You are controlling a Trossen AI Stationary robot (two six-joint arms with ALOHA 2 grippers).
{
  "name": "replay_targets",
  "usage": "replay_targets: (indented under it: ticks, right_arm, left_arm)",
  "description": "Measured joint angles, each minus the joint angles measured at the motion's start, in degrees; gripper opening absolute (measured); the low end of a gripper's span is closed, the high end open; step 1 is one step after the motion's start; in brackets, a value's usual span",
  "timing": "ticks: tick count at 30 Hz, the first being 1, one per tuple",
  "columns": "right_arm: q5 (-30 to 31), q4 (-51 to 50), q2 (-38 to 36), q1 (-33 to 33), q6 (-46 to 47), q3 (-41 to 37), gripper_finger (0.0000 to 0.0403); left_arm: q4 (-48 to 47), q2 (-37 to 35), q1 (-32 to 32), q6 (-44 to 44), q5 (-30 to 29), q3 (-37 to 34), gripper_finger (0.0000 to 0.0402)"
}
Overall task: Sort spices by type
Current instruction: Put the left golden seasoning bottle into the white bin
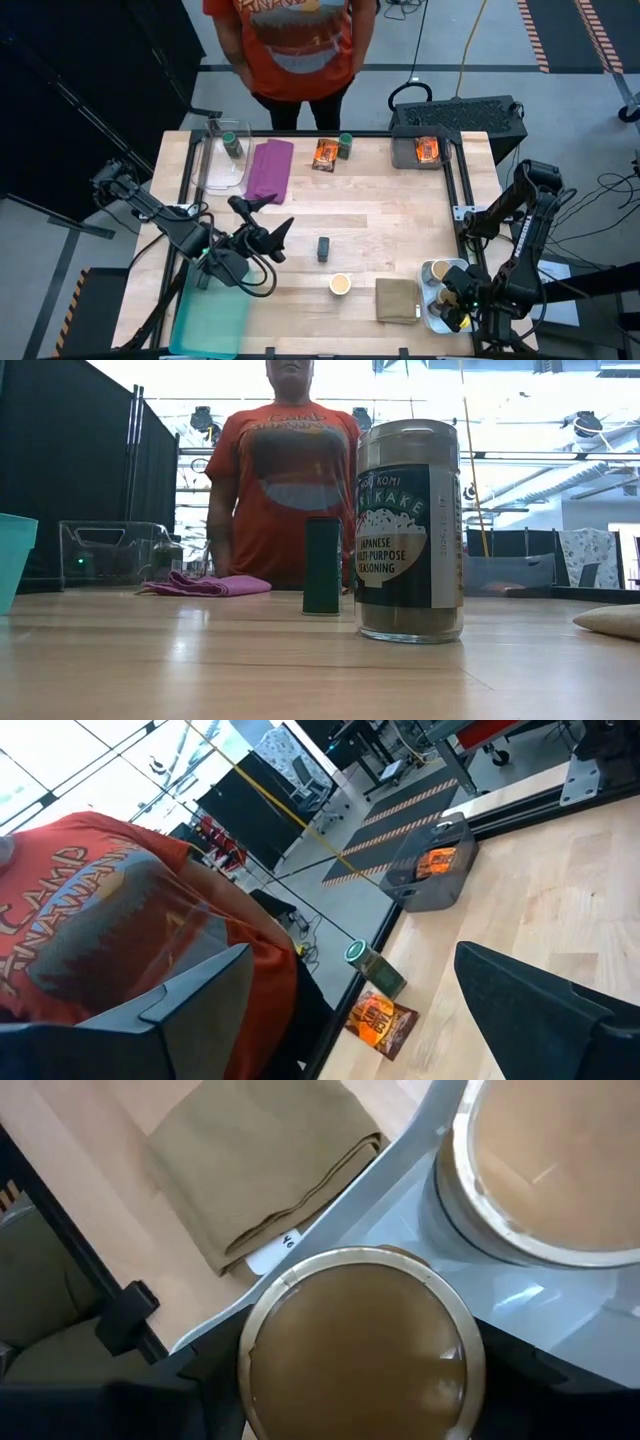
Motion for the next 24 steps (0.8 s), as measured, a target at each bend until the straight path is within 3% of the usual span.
replay_targets:
  ticks: [12, 24]
  right_arm:
    - [0.01, 0.3, 0.18, -0.01, 1.3, 0.01, 0.0291]
    - [-2.91, 0.19, 0.12, -0.01, 3.13, 0.09, 0.029]
  left_arm:
    - [-0.02, 0.0, 0.04, 0.0, 0.0, -0.02, 0.0352]
    - [-0.02, 0.0, 0.04, 0.02, 0.0, -0.02, 0.0352]
